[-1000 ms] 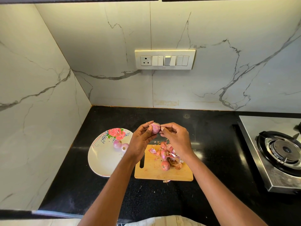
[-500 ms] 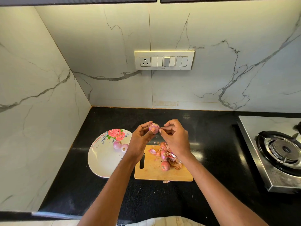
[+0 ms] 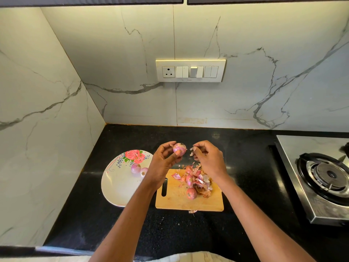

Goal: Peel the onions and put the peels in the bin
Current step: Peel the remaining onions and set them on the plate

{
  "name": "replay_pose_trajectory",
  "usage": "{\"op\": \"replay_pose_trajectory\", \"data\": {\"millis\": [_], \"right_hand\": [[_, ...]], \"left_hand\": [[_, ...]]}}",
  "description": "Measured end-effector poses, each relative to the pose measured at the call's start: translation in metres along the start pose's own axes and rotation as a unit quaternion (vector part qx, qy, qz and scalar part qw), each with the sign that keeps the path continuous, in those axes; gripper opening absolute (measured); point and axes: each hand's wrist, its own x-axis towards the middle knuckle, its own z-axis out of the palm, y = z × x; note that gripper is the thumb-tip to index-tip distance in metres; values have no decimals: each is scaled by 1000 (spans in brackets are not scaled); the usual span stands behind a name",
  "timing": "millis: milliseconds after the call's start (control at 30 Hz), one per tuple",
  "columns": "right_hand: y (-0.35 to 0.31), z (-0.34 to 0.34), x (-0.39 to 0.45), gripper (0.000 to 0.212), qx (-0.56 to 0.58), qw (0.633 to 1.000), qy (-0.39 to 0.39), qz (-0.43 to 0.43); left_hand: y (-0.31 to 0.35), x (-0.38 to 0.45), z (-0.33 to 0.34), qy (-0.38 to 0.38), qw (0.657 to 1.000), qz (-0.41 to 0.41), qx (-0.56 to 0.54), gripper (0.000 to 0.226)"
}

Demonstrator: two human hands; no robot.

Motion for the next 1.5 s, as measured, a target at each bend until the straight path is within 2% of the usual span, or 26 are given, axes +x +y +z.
{"op": "replay_pose_trajectory", "data": {"millis": [133, 267, 633, 900, 1100, 1367, 1500], "right_hand": [[-5, -2, 2, 19, 5, 999, -38, -15], [-16, 0, 2, 24, 39, 996, -70, -42], [-13, 5, -3, 26, -2, 993, -24, -117], [-5, 4, -6, 15, -26, 994, 20, -108], [-9, 5, -4, 28, 12, 995, -37, -88], [-8, 1, -4, 13, -13, 993, -28, -110], [-3, 1, -5, 11, -7, 996, -22, -82]], "left_hand": [[0, 3, 2, 0, 997, 27, 67, 45], [-1, 3, 1, -4, 996, 47, 81, 42], [-3, 4, 0, 15, 992, 63, 105, 41], [-4, 0, 4, -3, 995, 49, 91, 38], [-3, 2, -1, 8, 995, 48, 92, 38], [-2, 4, -2, -6, 994, 44, 96, 39], [-4, 1, -2, -14, 994, 39, 97, 38]]}}
